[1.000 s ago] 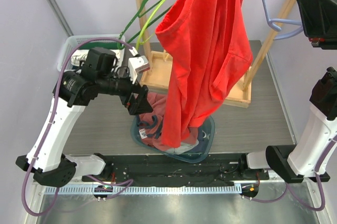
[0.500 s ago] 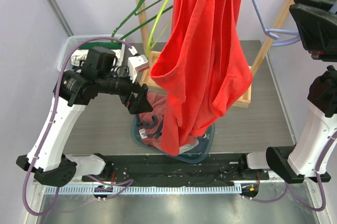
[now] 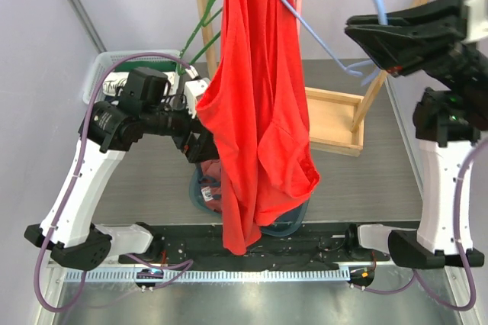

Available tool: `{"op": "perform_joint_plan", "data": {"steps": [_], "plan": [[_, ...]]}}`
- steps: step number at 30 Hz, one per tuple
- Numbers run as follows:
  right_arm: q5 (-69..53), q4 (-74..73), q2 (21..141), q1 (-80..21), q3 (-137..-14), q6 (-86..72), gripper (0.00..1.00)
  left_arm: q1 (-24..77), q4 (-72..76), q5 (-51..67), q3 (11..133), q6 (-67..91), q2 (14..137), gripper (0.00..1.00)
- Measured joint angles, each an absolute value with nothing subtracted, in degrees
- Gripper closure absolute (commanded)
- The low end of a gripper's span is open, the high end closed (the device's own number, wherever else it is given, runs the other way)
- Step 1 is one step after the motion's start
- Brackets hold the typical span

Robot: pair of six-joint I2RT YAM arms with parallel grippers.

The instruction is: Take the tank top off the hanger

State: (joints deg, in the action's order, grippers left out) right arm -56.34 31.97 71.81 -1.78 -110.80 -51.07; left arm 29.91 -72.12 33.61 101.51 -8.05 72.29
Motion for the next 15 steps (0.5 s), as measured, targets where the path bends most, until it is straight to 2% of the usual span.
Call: {"op": "perform_joint_plan", "data": {"steps": [7,15], "plan": [[-60.1,31.6,73.0,-2.4,-95.3,-52.5,0.99,29.9,-68.9,22.5,97.2,-11.3,68.7,0.0],[-63.9,24.8,70.5,-3.9,-89.3,-46.0,0.99,29.9,-61.8,17.7,95.3,-12.1,62.4,0.0]]}}
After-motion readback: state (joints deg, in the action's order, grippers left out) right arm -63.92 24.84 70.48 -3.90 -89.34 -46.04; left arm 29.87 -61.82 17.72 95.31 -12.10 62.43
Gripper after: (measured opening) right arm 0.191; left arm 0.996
